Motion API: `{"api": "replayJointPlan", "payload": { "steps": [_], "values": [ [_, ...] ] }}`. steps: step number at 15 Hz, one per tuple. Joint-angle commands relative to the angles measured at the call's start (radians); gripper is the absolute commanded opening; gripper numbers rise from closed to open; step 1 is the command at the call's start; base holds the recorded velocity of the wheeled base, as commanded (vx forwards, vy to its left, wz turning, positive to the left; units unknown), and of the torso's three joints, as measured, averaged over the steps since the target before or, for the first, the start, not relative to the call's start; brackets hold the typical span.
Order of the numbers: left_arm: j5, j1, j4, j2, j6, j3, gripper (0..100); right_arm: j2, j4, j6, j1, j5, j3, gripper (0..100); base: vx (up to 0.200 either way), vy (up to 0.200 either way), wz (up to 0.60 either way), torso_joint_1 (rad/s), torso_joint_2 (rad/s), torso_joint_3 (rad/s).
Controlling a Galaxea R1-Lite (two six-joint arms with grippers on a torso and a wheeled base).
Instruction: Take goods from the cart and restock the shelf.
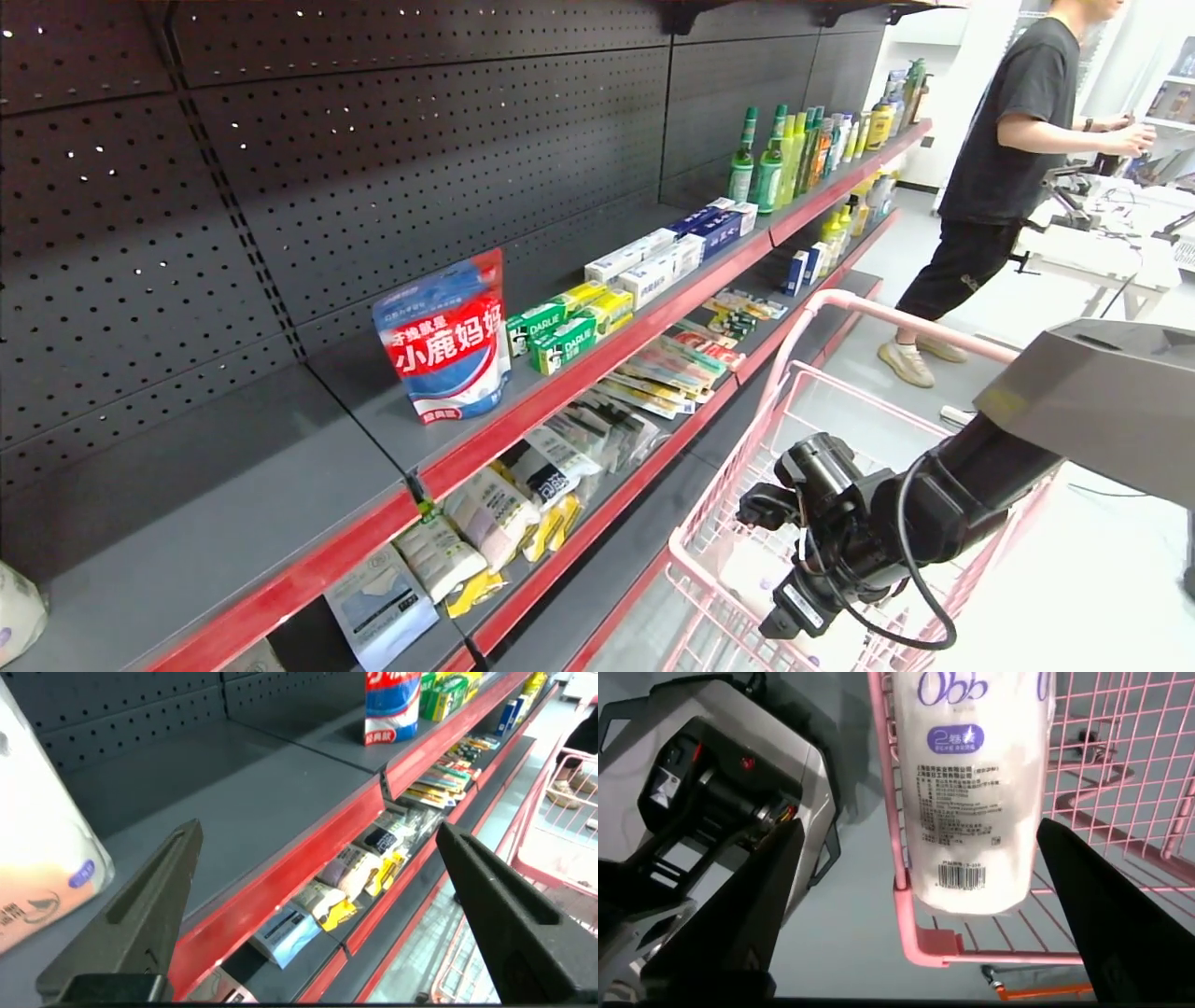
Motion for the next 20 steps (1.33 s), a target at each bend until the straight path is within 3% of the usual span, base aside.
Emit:
{"api": "replayJointPlan", "payload": {
  "steps": [1, 5, 20],
  "values": [
    [0.000, 0.000, 0.000, 0.000, -0.001, 0.000, 100, 0.011, -0.001, -0.015, -0.009, 0.000, -0.005, 100, 0.000, 0.000, 0.00, -0.163, 0.34, 0.188],
    [0.000, 0.000, 0.000, 0.000, 0.000, 0.000, 100, 0.048, -0.001, -0.042, -0.027, 0.000, -0.060, 100, 0.000, 0.000, 0.00, -0.104, 0.24, 0.133],
    [0.000, 0.000, 0.000, 0.000, 0.000, 0.000, 100, 0.185, -0.001, -0.082, -0.098, 0.002, -0.201, 100, 0.000, 0.000, 0.00, 0.000, 0.00, 0.000]
  ]
}}
